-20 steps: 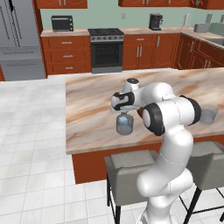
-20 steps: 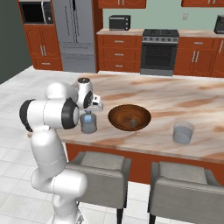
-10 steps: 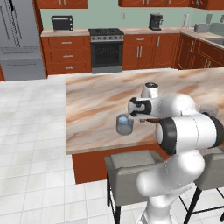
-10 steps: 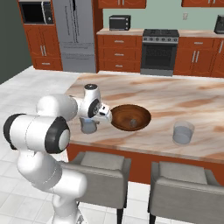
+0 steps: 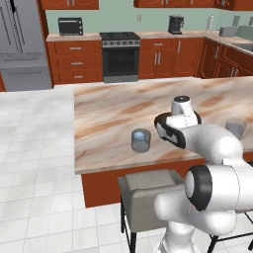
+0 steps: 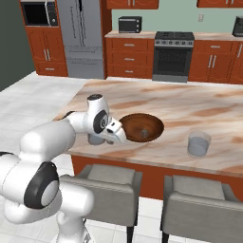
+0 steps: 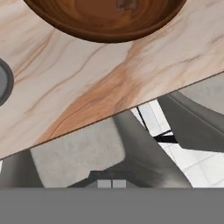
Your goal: There are four ice cubes in the ice bowl. Place two ice cubes in each glass of water.
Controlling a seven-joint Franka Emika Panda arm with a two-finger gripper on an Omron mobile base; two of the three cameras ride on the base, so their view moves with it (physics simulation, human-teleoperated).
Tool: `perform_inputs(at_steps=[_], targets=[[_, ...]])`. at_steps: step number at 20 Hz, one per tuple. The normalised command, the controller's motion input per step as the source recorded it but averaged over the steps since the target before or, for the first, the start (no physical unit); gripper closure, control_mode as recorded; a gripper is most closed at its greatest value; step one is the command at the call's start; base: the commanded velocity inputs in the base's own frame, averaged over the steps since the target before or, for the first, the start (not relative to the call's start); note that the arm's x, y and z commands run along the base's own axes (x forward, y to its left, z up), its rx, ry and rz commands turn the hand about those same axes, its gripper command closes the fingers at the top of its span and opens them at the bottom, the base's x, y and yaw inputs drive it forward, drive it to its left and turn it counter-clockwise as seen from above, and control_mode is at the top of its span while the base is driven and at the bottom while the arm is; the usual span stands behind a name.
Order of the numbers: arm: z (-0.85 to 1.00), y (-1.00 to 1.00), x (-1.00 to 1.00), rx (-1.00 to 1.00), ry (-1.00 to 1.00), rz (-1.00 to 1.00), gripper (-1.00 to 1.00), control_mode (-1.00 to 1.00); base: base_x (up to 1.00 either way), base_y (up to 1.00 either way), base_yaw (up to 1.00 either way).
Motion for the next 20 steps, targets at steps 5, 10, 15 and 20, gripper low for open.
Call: perform_inputs(at_steps=[5, 10, 15, 20], targets=[[0.41, -0.25, -0.33, -0.05, 0.0, 0.04, 1.0, -1.0, 0.0, 0.0, 0.0], [0.27, -0.01, -0.53, -0.04, 0.08, 0.29, 1.0, -1.0, 0.0, 0.0, 0.0], [0.08, 0.24, -0.11, -0.2, 0.4, 0.32, 1.0, -1.0, 0.0, 0.0, 0.0], [0.0, 0.13, 0.0, -0.06, 0.05, 0.16, 1.0, -1.0, 0.0, 0.0, 0.0]])
